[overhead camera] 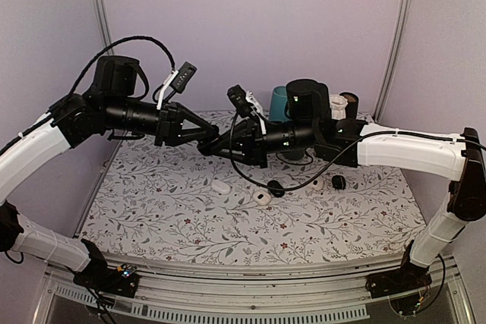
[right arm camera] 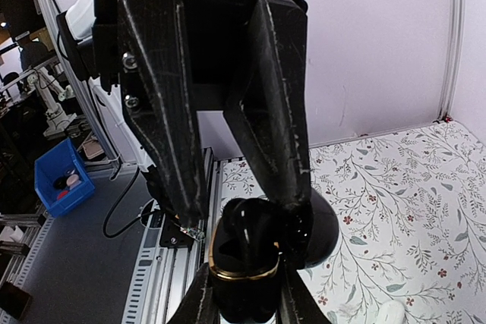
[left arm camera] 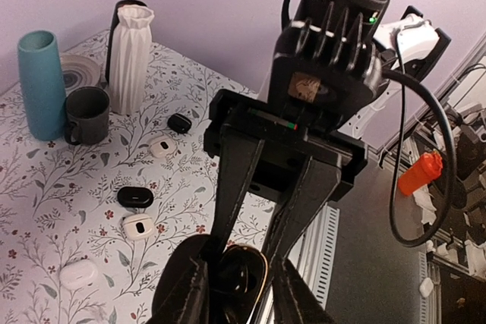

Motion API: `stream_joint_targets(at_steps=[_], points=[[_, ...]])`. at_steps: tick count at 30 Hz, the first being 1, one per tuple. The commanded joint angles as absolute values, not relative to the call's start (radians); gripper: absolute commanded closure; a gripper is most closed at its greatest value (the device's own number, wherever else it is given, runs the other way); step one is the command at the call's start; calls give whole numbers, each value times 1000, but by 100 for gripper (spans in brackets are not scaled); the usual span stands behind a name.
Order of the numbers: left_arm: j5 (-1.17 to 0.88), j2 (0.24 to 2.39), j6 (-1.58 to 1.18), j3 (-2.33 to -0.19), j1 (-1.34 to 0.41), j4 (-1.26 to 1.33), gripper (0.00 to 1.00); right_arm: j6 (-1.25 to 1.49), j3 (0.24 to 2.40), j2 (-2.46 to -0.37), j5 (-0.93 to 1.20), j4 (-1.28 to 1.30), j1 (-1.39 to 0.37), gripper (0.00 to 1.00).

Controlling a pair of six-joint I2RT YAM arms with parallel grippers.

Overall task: Insert the wireless bluetooth earbuds into the charging case
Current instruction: Adjust the right earbud in the right side groove of the charging case.

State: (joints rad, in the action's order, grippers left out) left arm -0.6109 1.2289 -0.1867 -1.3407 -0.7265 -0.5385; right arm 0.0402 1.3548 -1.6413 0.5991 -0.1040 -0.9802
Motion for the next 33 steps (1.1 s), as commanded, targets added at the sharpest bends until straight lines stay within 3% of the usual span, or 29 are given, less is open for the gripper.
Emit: stream_joint_targets(at_steps=[1,17,23,33], points=[[-617,1220,-194,-1319,-751,-538,71,41,1386,-1625,552,-141,-988,97],[-570,1218,-232,-1325,-781,-533,77,45,1386,-1629,422,-167,-989,97],[-507,1194,-238,-1345,-780,-537,68,42,1384,-1631,431,-170,-989,97],[-538,1146,-203,-1380,-779,-535,63,67,1364,-1625,468,-184,-980,97]])
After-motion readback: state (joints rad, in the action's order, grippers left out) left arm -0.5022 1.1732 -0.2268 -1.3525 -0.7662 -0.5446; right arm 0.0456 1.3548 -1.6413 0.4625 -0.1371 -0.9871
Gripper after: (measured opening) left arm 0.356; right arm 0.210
